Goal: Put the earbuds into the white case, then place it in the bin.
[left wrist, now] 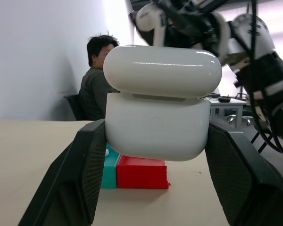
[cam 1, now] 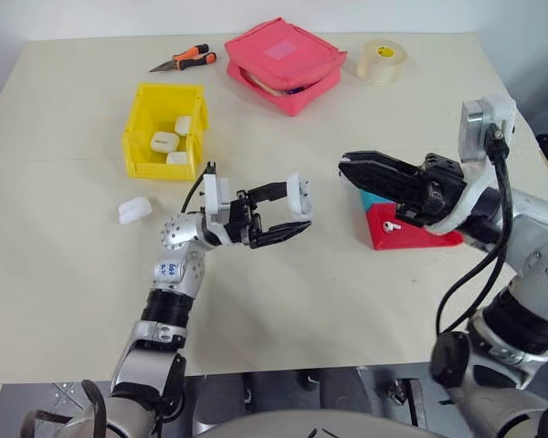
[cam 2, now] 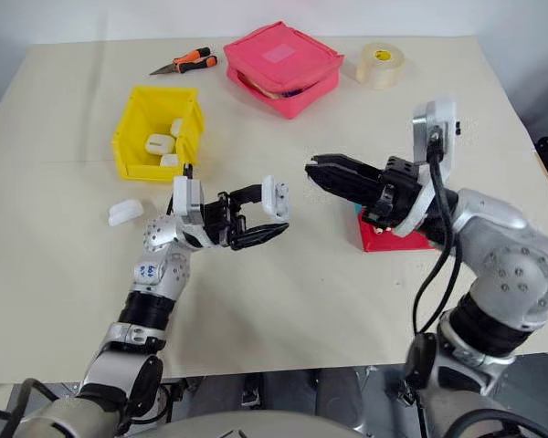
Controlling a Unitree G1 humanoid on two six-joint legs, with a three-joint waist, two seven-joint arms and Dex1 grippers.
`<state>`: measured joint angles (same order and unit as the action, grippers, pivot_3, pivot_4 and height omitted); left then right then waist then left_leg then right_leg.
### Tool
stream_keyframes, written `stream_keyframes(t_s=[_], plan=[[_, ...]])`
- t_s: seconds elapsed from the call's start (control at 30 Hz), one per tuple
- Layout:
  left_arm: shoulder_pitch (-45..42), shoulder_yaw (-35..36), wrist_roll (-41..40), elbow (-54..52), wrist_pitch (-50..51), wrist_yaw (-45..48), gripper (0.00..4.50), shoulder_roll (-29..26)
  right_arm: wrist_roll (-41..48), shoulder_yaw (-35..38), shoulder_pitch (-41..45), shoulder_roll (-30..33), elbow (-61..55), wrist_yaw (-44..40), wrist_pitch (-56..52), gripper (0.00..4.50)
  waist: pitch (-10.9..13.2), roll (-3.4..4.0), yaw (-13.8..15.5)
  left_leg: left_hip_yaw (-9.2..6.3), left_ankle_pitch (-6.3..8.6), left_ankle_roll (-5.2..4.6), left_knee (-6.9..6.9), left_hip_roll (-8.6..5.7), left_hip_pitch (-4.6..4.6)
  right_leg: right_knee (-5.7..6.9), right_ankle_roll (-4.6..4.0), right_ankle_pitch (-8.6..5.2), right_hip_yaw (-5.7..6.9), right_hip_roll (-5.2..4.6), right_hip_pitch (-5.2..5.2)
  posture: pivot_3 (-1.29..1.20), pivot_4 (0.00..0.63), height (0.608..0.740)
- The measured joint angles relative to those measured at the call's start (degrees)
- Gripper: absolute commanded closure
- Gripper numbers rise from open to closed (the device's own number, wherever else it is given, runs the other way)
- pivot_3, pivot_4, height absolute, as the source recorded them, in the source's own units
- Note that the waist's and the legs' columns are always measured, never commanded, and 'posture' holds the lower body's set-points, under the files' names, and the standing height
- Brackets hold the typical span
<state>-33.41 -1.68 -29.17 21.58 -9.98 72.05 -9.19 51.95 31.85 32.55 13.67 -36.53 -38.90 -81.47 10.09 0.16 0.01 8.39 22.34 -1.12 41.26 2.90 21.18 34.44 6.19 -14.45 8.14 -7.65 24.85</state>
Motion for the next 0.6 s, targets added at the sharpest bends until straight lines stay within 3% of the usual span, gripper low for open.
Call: stream_keyframes(t_s=[0.2, 0.6], plan=[[-2.3, 0.2, 0.0, 2.1, -0.5, 2.8, 1.72, 1.8, 7.7, -0.6, -5.9, -2.7, -4.0, 10.2, 0.8, 4.02, 0.0, 0.00, -0.2, 0.05, 0.00, 0.00, -0.06, -0.07, -0.03, -0.04, 0.01, 0.00, -0.02, 0.00, -0.01, 0.00, 0.150, 0.740], [0.1, -0.3, 0.0, -3.0, 3.9, 3.1, 1.72, 2.3, 9.7, -10.5, -11.0, -0.7, -3.1, 14.6, 15.1, 4.02, 0.0, -0.01, -0.2, 0.06, -0.01, 0.01, -0.09, -0.07, -0.06, -0.09, 0.01, 0.00, -0.05, 0.02, -0.03, 0.00, 0.150, 0.740]])
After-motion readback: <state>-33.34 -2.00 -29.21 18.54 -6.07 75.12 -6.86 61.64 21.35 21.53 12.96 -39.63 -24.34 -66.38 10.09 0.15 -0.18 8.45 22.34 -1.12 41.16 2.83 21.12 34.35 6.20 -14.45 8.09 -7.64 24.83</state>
